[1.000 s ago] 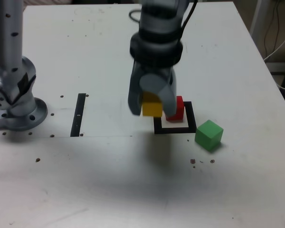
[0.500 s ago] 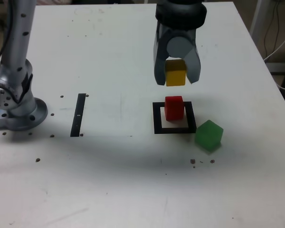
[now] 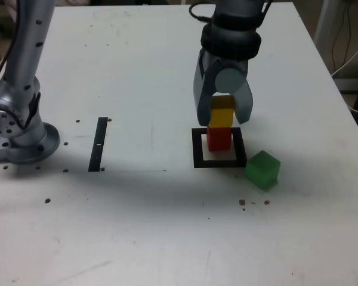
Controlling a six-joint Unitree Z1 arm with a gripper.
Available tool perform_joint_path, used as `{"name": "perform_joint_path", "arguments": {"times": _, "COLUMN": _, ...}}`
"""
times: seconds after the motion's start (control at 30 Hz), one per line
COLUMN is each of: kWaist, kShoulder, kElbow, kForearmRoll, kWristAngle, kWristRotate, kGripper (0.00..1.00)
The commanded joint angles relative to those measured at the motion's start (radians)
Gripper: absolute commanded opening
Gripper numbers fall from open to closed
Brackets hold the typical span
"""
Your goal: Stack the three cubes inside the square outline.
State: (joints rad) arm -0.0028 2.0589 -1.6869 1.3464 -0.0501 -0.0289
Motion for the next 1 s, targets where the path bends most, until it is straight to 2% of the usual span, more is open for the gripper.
{"name": "perform_joint_path", "arguments": {"times": 0.0, "kWaist": -0.002, "kShoulder": 0.000, "kElbow": 0.009, "kForearmRoll": -0.011, "kWristAngle": -0.001, "kWristRotate": -0.006, "kGripper": 0.17}}
{"name": "perform_joint_path", "arguments": {"times": 0.37, "kWaist": -0.004, "kShoulder": 0.004, "kElbow": 0.025, "kForearmRoll": -0.033, "kWristAngle": 0.021, "kWristRotate": -0.009, "kGripper": 0.17}}
{"name": "perform_joint_path", "arguments": {"times": 0.97, "kWaist": -0.003, "kShoulder": 0.010, "kElbow": 0.048, "kForearmRoll": -0.054, "kWristAngle": 0.004, "kWristRotate": -0.009, "kGripper": 0.17}}
